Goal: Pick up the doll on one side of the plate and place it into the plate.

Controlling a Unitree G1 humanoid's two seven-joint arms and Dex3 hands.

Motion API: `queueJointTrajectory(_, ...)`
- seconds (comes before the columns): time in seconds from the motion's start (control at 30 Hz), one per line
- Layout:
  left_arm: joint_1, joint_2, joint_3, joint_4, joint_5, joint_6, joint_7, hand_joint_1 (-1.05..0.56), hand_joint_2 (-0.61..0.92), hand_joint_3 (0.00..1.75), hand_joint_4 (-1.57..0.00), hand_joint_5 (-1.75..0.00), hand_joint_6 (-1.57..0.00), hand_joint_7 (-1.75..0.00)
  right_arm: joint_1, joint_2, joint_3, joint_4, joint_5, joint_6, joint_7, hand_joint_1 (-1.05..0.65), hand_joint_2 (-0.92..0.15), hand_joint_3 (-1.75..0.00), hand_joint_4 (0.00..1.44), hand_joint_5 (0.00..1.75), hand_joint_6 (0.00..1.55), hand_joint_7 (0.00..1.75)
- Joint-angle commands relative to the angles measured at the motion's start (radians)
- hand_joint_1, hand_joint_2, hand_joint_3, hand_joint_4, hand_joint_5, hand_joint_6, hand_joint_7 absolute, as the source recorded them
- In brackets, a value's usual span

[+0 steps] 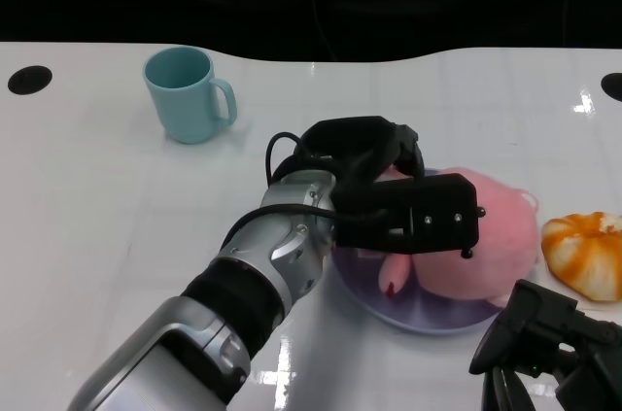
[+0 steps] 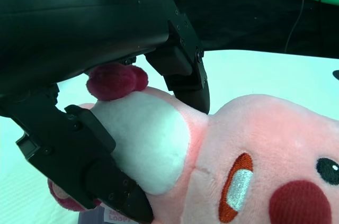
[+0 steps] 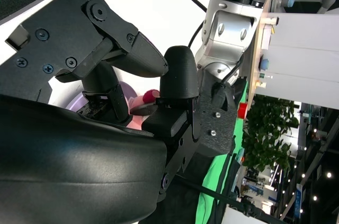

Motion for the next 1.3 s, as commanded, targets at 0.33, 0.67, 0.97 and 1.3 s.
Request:
queueJointTrajectory(0.33, -0.017, 0.113, -0.106, -0.133, 0.09, -0.039, -0.152, -1.01, 0.92, 0.45, -0.01, -0.07, -0.05, 0.0, -0.003, -0.017, -0.015, -0.007, 0.003, -0.011, 0.001, -0.23, -0.44, -1.4, 0.69, 1.75, 0.59, 1.56)
queueJointTrajectory(0.67, 0.017, 0.177, -0.103, -0.264, 0.102, -0.036, -0.22, -1.05, 0.92, 0.47, 0.0, -0.01, -0.04, -0.01, 0.0, -0.018, -0.022, -0.014, 0.018, 0.003, 0.003, -0.19, -0.43, -1.43, 0.69, 1.75, 0.58, 1.55)
queueJointTrajectory(0.97, 0.093, 0.284, -0.063, -0.476, 0.094, -0.053, -0.271, -1.05, 0.92, 0.49, -0.04, -0.04, -0.05, -0.02, -0.007, -0.021, -0.025, -0.008, 0.022, -0.006, 0.006, -0.18, -0.43, -1.44, 0.69, 1.75, 0.58, 1.55)
queueJointTrajectory(1.3, 0.205, 0.384, 0.025, -0.681, 0.043, -0.081, -0.323, -0.98, 0.92, 0.42, -0.08, -0.08, -0.11, -0.04, -0.005, -0.025, -0.03, -0.008, 0.031, 0.006, 0.009, -0.17, -0.42, -1.45, 0.68, 1.75, 0.59, 1.54)
